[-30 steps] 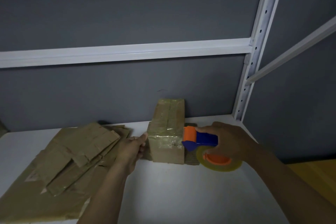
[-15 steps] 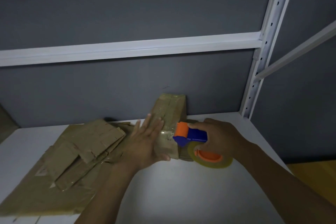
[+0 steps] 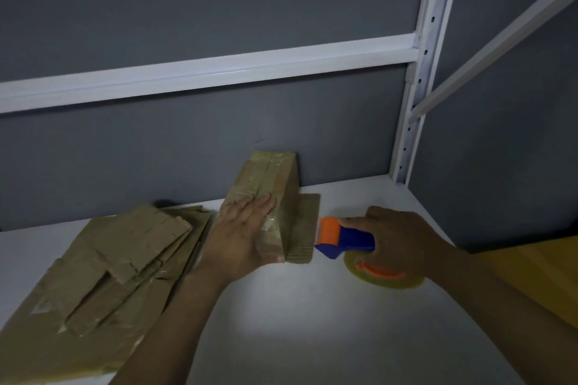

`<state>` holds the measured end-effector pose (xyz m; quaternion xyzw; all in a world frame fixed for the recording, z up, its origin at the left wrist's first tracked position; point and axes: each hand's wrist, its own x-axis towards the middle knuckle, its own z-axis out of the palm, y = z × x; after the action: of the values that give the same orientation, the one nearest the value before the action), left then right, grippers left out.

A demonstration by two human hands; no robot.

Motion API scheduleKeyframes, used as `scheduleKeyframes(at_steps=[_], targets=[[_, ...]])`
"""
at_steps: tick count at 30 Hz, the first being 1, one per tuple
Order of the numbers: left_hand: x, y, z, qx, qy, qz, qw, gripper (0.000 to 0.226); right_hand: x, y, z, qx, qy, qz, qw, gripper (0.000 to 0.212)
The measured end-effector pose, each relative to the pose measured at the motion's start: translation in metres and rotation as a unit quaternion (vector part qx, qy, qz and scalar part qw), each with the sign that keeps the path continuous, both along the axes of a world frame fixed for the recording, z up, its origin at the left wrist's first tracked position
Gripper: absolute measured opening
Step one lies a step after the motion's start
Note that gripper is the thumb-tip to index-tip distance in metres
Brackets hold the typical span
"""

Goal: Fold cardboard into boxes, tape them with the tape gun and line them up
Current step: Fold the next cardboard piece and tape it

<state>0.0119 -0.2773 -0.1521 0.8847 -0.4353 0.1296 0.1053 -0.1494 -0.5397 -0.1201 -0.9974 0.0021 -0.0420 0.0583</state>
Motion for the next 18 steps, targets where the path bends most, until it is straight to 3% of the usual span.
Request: scheduleKeyframes(at_steps=[4, 6, 9, 18], targets=[[0.0, -0.001, -0.004, -0.014, 0.01, 0.01, 1.0, 0.109, 0.007, 0.013, -0.021, -0.042, -0.13, 0.074, 0.988, 0.073], [-0.002, -0.001, -0.003, -0.012, 0.012, 0.014, 1.0, 0.11, 0.015, 0.023, -0.026, -0.058, -0.149, 0.078, 0.984, 0.073], [-0.004, -0.002, 0.0, -0.022, -0.003, 0.007, 1.0, 0.109, 0.023, 0.032, -0.028, -0.075, -0.133, 0.056, 0.987, 0.069], [-0.016, -0.002, 0.004, -0.017, 0.008, 0.019, 1.0, 0.108, 0.053, 0.053, -0.009, -0.063, -0.021, -0.027, 0.997, 0.031]])
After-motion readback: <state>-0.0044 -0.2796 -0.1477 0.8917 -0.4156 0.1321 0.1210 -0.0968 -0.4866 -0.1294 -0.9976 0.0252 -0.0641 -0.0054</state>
